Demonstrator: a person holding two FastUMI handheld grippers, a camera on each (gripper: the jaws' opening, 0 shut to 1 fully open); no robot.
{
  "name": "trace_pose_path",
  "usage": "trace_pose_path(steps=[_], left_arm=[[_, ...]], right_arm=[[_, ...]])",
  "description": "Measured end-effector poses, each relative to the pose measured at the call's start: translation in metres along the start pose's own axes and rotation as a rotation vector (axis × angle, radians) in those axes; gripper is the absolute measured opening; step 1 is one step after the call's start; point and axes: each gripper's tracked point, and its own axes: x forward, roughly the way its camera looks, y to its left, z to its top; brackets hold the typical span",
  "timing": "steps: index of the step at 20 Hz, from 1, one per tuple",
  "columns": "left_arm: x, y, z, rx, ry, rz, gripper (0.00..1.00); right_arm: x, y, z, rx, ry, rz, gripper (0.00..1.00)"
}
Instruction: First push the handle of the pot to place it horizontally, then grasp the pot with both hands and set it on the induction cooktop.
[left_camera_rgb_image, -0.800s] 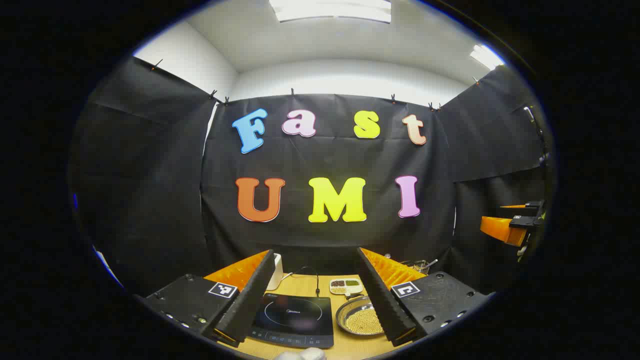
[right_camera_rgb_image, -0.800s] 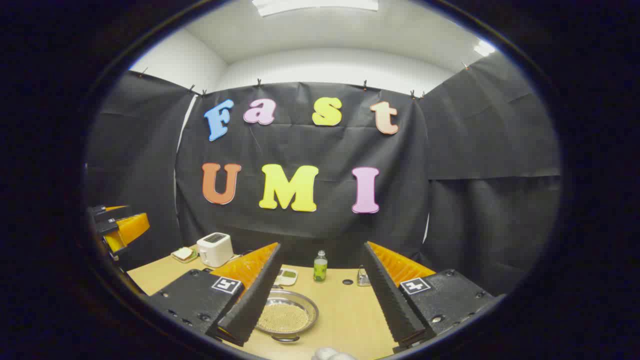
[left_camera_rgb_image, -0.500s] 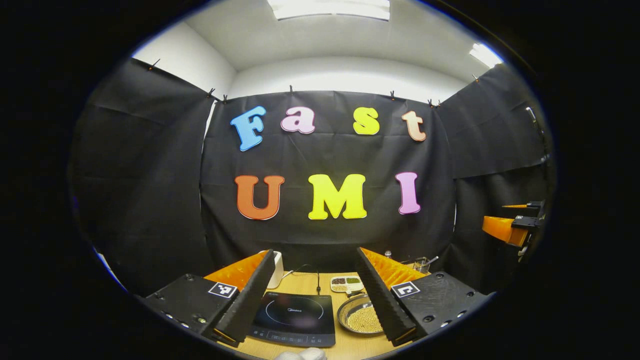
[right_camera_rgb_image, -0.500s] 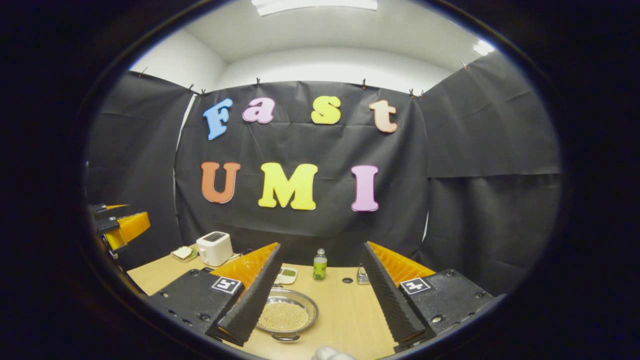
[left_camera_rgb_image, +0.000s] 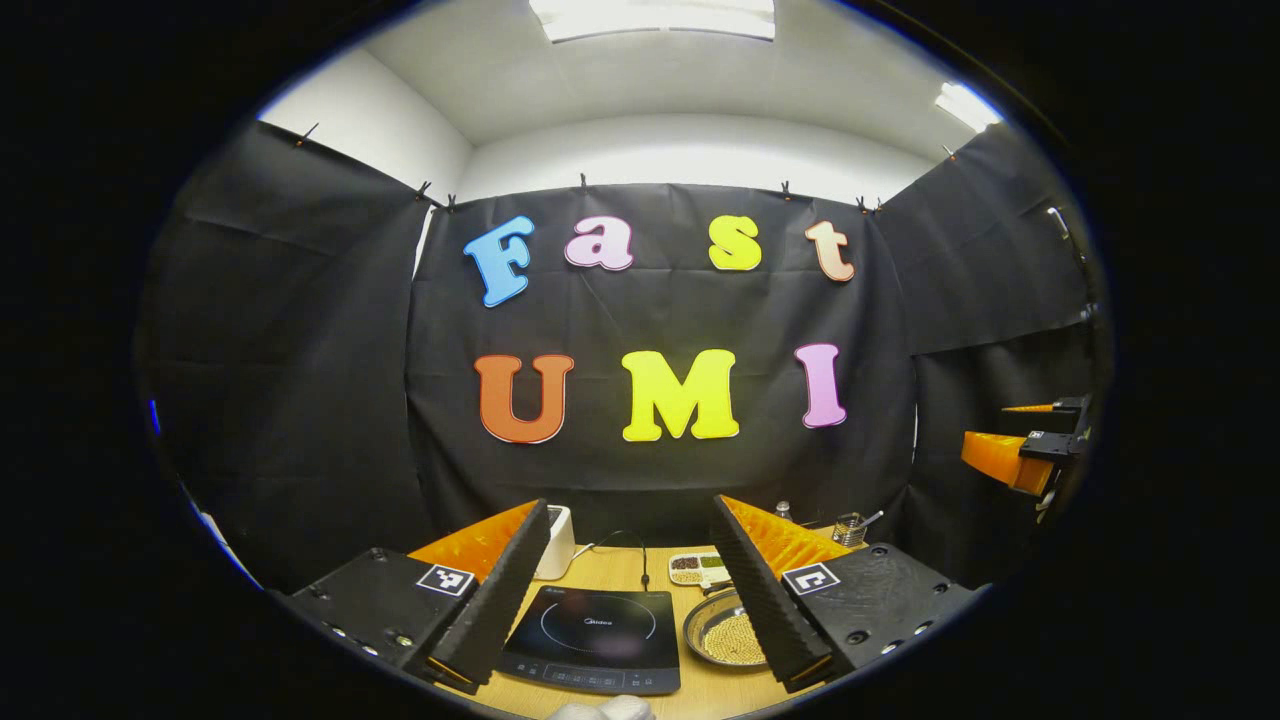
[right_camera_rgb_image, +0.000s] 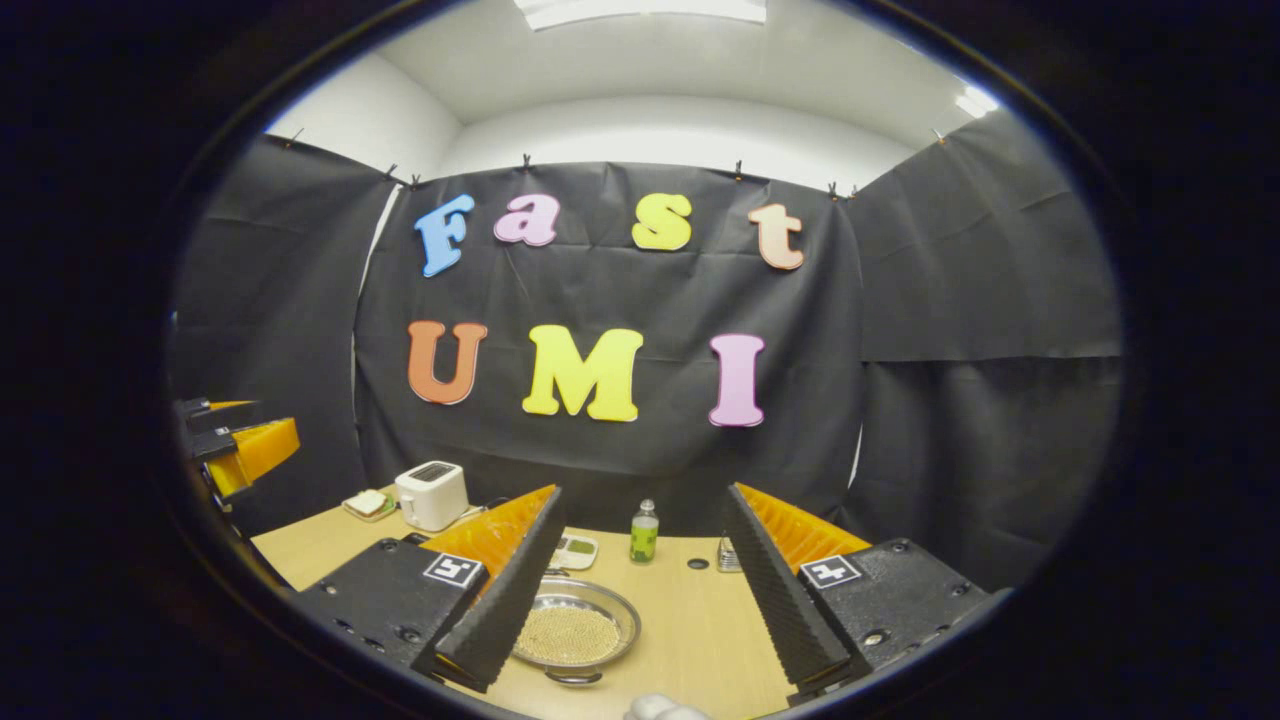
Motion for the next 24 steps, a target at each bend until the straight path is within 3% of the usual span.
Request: trace_pose_path(steps=[7, 9, 11, 14, 16, 18, 24], left_arm=[[-0.007, 0.005, -0.001, -0.005, 0.003, 0.005, 0.96], [-0.011, 0.005, -0.002, -0.003, 0.005, 0.004, 0.96], [-0.014, 0.005, -0.003, 0.0, 0.009, 0.004, 0.96], [-0.019, 0.003, -0.002, 0.002, 0.009, 0.002, 0.96], [-0.022, 0.004, -0.005, 0.006, 0.015, 0.006, 0.96], [-0.025, 0.004, -0.008, 0.004, 0.022, 0.01, 0.96], [-0.028, 0.008, -0.013, 0.0, 0.031, 0.023, 0.96]], right_arm=[[-0.006, 0.017, -0.009, -0.007, 0.015, 0.039, 1.0], [-0.009, 0.022, -0.019, -0.012, 0.039, 0.052, 0.92], [-0.012, 0.029, -0.035, -0.009, 0.091, 0.08, 0.66], [-0.016, 0.029, -0.065, -0.009, 0.197, 0.101, 0.05], [-0.02, 0.047, -0.087, 0.033, 0.283, 0.164, 0.04], [-0.021, 0.043, -0.113, 0.041, 0.349, 0.164, 0.04], [-0.025, 0.052, -0.201, -0.07, 0.513, 0.203, 0.01]])
